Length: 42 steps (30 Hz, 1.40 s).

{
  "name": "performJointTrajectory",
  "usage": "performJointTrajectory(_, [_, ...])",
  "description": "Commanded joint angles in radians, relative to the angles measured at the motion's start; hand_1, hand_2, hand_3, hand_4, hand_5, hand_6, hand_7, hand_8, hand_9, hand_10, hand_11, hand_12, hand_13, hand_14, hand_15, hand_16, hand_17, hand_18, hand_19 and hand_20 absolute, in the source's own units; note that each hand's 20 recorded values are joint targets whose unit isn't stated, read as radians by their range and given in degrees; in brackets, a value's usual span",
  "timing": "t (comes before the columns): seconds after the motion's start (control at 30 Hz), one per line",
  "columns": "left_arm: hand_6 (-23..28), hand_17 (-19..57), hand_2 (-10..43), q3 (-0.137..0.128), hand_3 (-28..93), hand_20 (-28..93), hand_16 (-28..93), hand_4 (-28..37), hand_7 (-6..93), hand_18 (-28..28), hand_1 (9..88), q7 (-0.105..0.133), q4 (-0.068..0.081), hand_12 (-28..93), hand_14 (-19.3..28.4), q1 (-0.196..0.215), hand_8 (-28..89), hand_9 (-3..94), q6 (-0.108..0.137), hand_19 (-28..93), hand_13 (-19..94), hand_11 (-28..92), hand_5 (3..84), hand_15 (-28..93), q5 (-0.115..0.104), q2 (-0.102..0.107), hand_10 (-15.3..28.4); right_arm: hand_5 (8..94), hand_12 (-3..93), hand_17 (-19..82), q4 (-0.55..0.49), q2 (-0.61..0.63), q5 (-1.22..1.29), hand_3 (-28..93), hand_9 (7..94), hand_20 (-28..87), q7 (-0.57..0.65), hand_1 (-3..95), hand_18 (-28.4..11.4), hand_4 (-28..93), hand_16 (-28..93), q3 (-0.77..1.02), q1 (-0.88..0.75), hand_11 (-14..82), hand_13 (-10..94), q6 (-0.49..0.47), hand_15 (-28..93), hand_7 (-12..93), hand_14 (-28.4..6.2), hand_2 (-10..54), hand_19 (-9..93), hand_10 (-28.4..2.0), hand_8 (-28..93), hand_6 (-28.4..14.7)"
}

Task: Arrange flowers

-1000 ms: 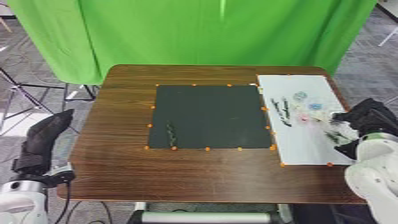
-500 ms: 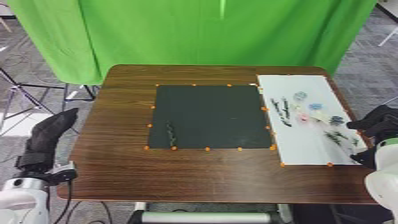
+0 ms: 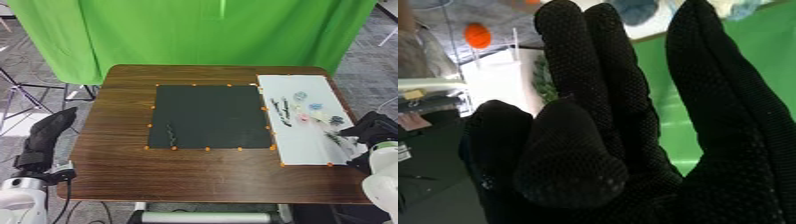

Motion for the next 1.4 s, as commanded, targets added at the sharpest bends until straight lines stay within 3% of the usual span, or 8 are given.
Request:
performJointTrajectory(0.03, [3.0, 3.1, 3.2, -0.004, 63, 11, 0, -28.3, 14.5, 7.9, 20.4, -0.007, -0.008, 7, 15.5, 0.018, -8, 35.9, -0.001, 3, 29, 14, 40.0, 7, 0.001, -0.014, 12.5, 77.7, 17.8, 67, 0.018, -0.002, 0.007, 60, 86.2, 58, 0.001, 40.8, -13.6, -12, 21, -0.004, -0.021, 15.2, 94, -0.027, 67, 15, -0.6, -9.5, 93, -14.1, -6, -3.4])
performJointTrajectory(0.33, [3.0, 3.0, 3.4, -0.003, 63, 11, 0, -28.3, 14.5, 7.9, 20.5, -0.011, -0.009, 7, 15.4, 0.020, -8, 35.9, -0.008, 3, 29, 14, 40.0, 7, 0.004, -0.013, 12.6, 77.5, 17.9, 67, 0.021, -0.003, 0.010, 60, 86.2, 58, 0.014, 43.6, -13.5, -14, 21, -0.014, -0.031, 15.2, 94, -0.046, 67, 15, -0.5, -9.5, 93, -13.9, -1, -3.4])
performJointTrajectory(0.43, [3.0, 3.0, 3.3, -0.004, 63, 11, 0, -28.3, 14.5, 7.9, 20.5, -0.010, -0.009, 7, 15.4, 0.019, -8, 35.9, -0.007, 3, 29, 14, 40.0, 7, 0.004, -0.012, 12.6, 78.3, 17.8, 68, 0.023, -0.003, 0.011, 51, 86.9, 58, 0.017, 52.4, -13.2, -12, 21, -0.014, -0.032, 15.4, 94, -0.039, 67, 14, -0.3, -9.5, 93, -13.7, 12, -3.9])
performJointTrajectory(0.63, [3.0, 3.0, 3.4, -0.004, 63, 11, 0, -28.3, 14.5, 7.9, 20.6, -0.009, -0.010, 8, 15.4, 0.024, -8, 35.9, -0.005, 3, 29, 14, 40.0, 7, 0.000, -0.017, 12.5, 80.9, 24.9, 68, 0.041, 0.003, -0.012, 46, 90.2, 57, 0.023, 60.1, -13.1, -9, 20, -0.047, -0.014, 12.7, 94, 0.031, 68, 13, 0.0, -9.5, 93, -12.4, 16, -3.2])
performJointTrajectory(0.73, [3.0, 3.0, 3.4, -0.004, 63, 11, 0, -28.3, 14.5, 7.9, 20.5, -0.011, -0.009, 7, 15.4, 0.019, -8, 35.9, -0.006, 3, 29, 14, 40.0, 7, -0.001, -0.014, 12.6, 82.7, 29.8, 69, 0.038, 0.011, -0.021, 47, 93.5, 56, 0.021, 65.7, -12.6, -12, 20, -0.044, -0.015, 17.5, 94, 0.076, 69, 15, 0.8, -9.5, 93, -11.1, 17, -2.8])
performJointTrajectory(0.9, [3.0, 3.0, 3.4, -0.008, 63, 11, 0, -28.3, 14.5, 8.0, 20.6, -0.011, -0.010, 8, 15.4, 0.017, -8, 35.9, -0.006, 3, 29, 14, 40.0, 7, -0.003, -0.009, 12.6, 83.9, 28.2, 70, 0.009, 0.027, -0.003, 48, 93.7, 56, 0.015, 66.3, -12.4, -12, 19, -0.007, -0.018, 24.2, 94, 0.110, 70, 15, 1.0, -9.5, 93, -11.2, 17, -3.2])
performJointTrajectory(1.4, [3.0, 3.0, 3.4, -0.026, 63, 11, 0, -28.3, 14.4, 8.0, 20.4, -0.018, -0.017, 7, 15.4, 0.021, -8, 36.0, -0.011, 3, 29, 14, 40.0, 7, -0.005, 0.004, 12.6, 85.7, 26.1, 71, -0.153, 0.077, 0.165, 51, 93.7, 55, 0.001, 64.6, -11.7, -10, 19, 0.034, 0.005, 27.1, 94, 0.100, 70, 15, 1.0, -9.5, 93, -11.8, 17, -3.9])
